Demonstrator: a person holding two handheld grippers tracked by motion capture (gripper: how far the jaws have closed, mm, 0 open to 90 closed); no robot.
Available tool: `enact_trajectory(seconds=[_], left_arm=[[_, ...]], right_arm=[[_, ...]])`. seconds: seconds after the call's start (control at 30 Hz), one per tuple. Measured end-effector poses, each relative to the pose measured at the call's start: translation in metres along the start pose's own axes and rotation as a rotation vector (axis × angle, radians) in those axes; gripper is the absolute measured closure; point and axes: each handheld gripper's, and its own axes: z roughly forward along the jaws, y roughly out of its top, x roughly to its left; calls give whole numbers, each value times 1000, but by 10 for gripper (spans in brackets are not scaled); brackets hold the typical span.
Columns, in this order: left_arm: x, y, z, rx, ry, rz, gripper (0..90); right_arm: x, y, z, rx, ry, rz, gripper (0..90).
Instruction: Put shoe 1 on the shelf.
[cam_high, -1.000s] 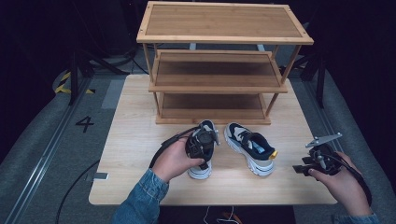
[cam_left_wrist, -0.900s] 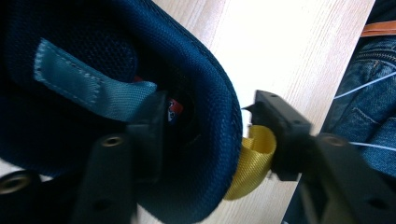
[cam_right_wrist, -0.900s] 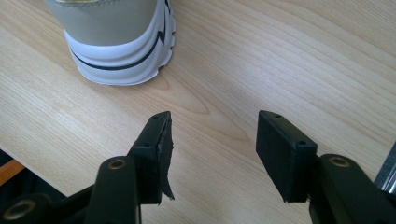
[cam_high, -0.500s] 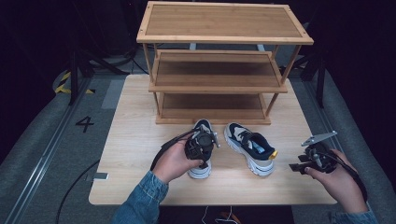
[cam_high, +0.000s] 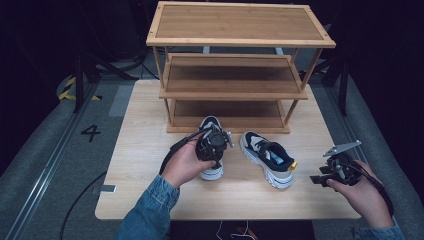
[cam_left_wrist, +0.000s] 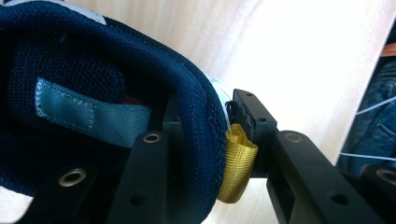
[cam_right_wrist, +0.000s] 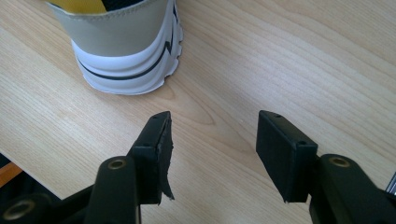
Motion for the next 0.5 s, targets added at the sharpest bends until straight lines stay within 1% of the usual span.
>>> enact_trajectory(seconds=[0.03, 0.07, 0.13, 0.2, 0.27, 0.3, 0.37, 0.47, 0.5], left_arm=[[2, 1, -1, 1, 3, -1, 689], [5, 3, -2, 2, 10, 10, 689], [10, 5, -4, 1, 16, 10, 686], [15, 8, -6, -15, 32, 18, 668], [20, 11, -7, -14, 24, 18, 657], [23, 13, -6, -23, 22, 18, 654], [29, 16, -6, -20, 21, 18, 653], [39, 24, -2, -3, 38, 33, 656], [43, 27, -1, -1, 44, 45, 656]], right_arm=[[0, -1, 1, 2, -1, 4, 473], [0, -1, 1, 4, -2, 1, 473], [-1, -2, 0, 2, 0, 7, 473], [-1, -4, 0, 0, -4, 10, 473], [-2, -5, 0, 3, -5, 12, 474], [-1, -5, 0, 5, -8, 13, 473], [-1, -6, 2, 13, -11, 7, 474], [1, -7, 2, 14, -12, 9, 474], [1, -8, 2, 16, -13, 9, 474]])
